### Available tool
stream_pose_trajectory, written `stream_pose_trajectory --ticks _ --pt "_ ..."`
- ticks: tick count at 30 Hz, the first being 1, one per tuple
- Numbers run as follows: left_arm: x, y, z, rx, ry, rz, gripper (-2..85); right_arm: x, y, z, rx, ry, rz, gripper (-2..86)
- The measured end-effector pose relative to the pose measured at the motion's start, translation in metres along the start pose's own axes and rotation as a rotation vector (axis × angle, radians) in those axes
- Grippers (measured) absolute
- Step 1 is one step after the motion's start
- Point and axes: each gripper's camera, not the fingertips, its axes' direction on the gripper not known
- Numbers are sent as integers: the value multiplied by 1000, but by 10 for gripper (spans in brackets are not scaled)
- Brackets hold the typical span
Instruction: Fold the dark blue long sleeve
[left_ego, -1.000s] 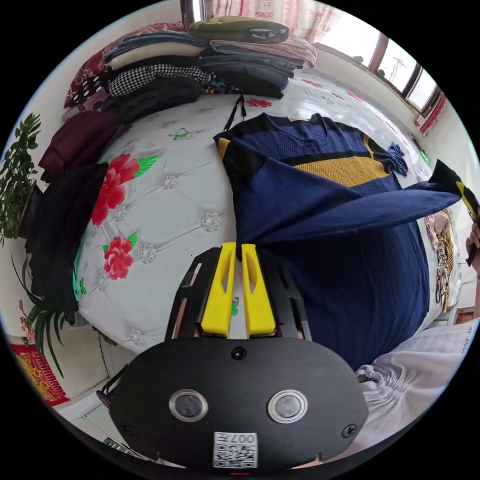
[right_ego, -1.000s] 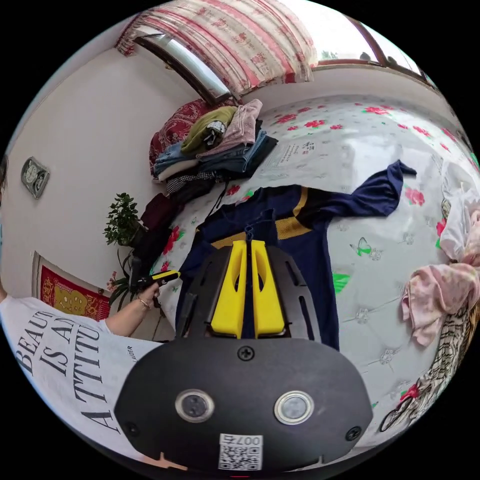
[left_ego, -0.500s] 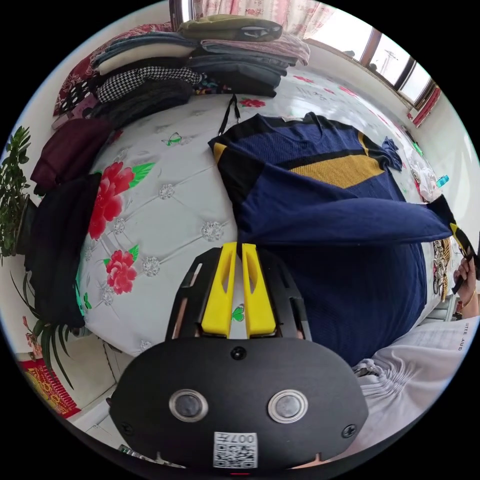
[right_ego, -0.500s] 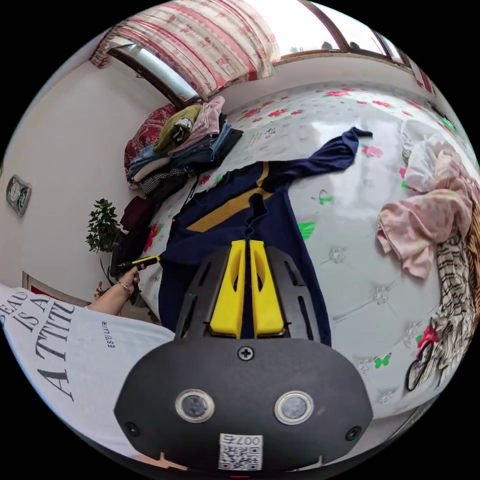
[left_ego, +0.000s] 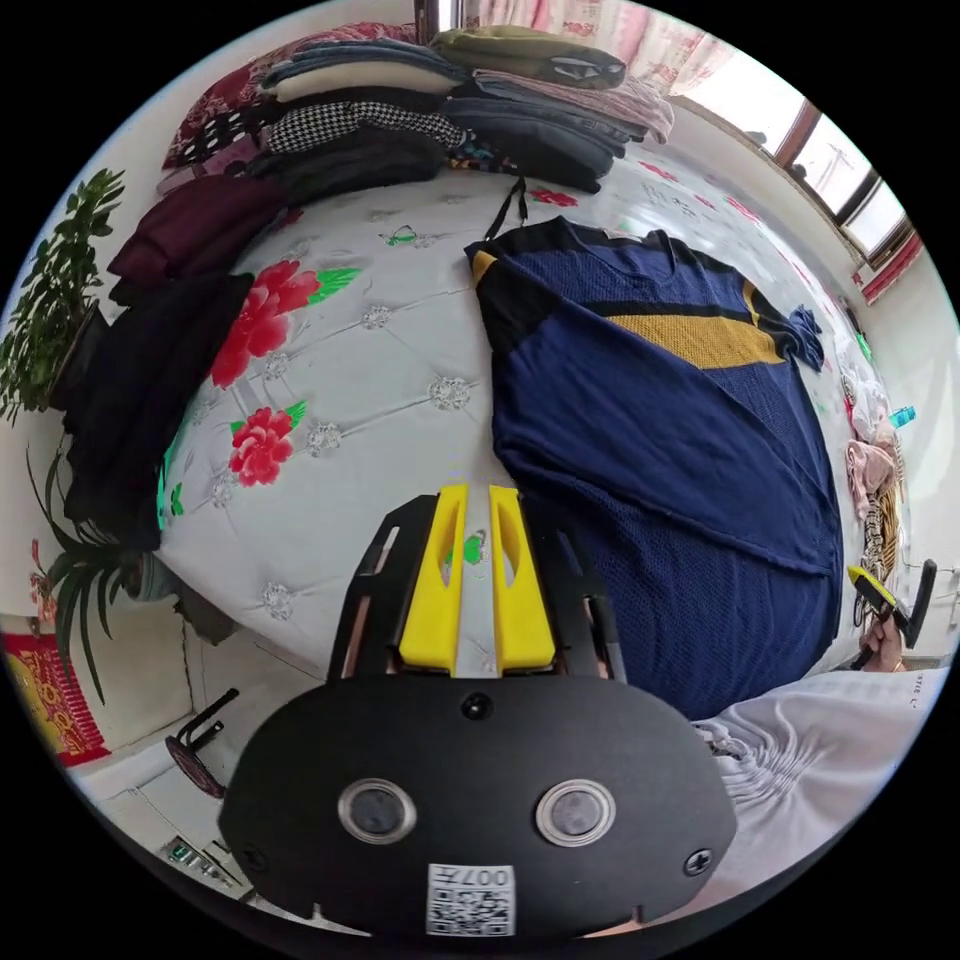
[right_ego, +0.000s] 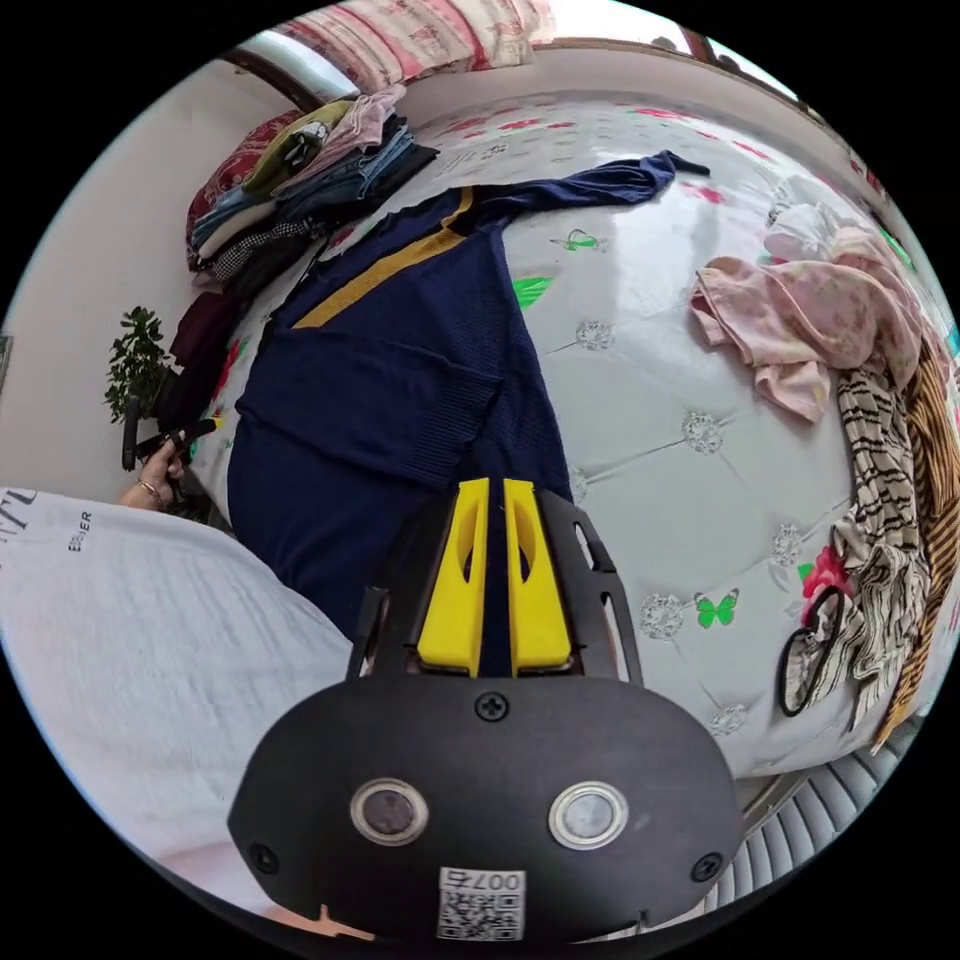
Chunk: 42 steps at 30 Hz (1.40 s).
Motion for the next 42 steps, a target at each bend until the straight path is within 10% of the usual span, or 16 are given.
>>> stream_pose_trajectory --ticks 31,42 --pt "168 -41 21 -40 -33 184 -10 115 -413 138 109 217 -36 22" --pt "169 -52 41 -52 68 193 -10 -74 -285 146 102 -334 -556 63"
